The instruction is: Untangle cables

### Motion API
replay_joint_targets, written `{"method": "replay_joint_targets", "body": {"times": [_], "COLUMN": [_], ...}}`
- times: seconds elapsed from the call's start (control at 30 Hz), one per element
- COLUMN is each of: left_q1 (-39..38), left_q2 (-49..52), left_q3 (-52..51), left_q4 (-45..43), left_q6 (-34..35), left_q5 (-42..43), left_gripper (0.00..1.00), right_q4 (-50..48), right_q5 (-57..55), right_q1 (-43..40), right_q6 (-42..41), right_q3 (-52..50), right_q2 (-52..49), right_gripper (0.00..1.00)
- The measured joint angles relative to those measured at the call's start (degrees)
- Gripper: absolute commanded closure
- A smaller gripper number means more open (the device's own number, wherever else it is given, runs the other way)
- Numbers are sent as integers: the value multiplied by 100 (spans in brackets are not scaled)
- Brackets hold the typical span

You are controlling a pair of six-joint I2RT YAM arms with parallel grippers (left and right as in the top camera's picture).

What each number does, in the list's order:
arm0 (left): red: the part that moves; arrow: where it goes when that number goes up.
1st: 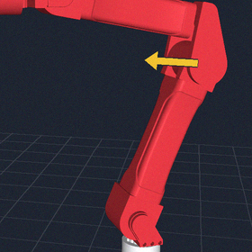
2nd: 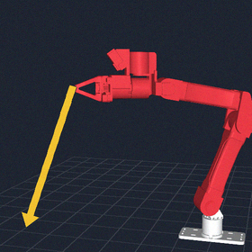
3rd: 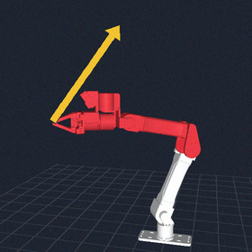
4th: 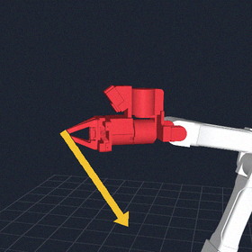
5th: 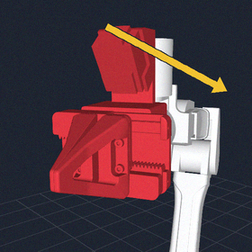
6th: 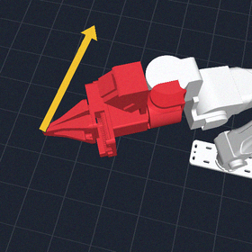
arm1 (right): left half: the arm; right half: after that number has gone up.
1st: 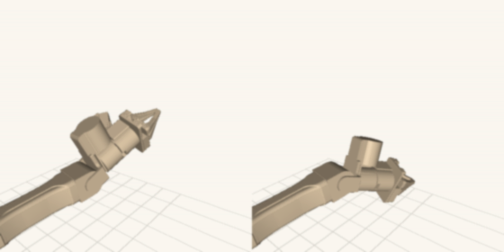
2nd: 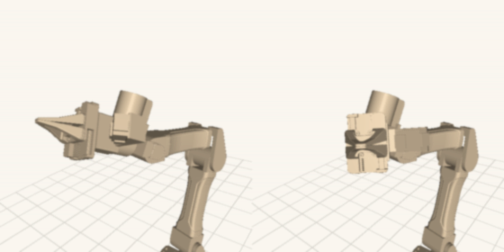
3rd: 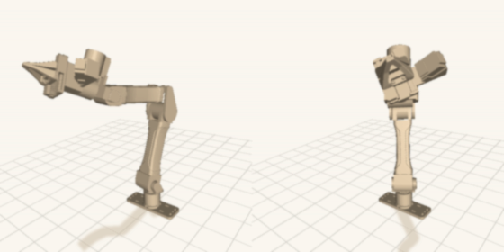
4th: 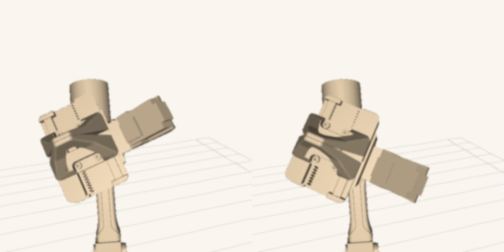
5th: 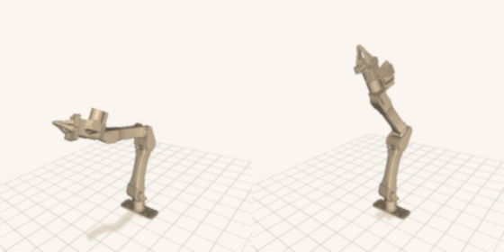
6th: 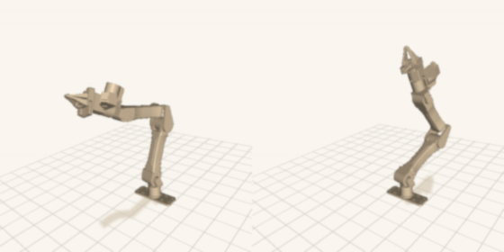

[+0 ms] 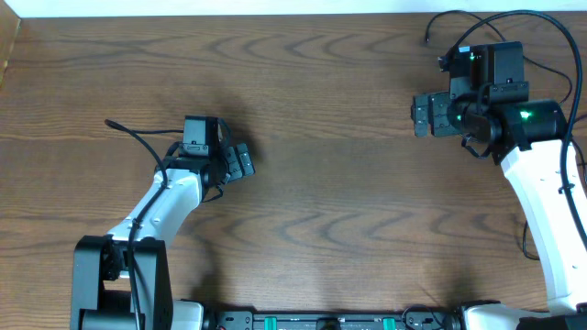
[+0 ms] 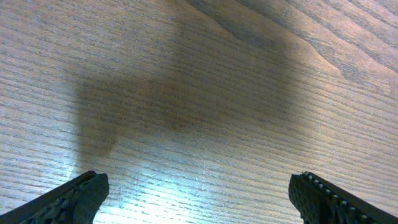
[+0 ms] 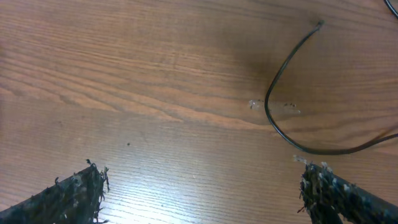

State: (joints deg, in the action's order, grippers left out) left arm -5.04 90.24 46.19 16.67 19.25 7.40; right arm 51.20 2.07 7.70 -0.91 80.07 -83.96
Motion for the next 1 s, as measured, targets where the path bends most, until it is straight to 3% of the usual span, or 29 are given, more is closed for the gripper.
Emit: {"method": "replay_joint_targets", "body": {"times": [0.33,0.9,1.0], "left_q1": [0,0,0], "left_q2": [-125,-1891,-2111], "left_q3": [0,-470,-813], "left_q4": [2,31,-409], "left_q6": [0,-2,-50], "left_q5": [0,-251,-396], "left_gripper": [2,2,2], "right_q4": [0,0,2], "right_q5": [0,0,0], "right_q1": [0,0,0], "right_q6": [2,0,0], "right_q3": [0,0,0], "right_q2": [0,0,0], "right_gripper": [1,1,1]}}
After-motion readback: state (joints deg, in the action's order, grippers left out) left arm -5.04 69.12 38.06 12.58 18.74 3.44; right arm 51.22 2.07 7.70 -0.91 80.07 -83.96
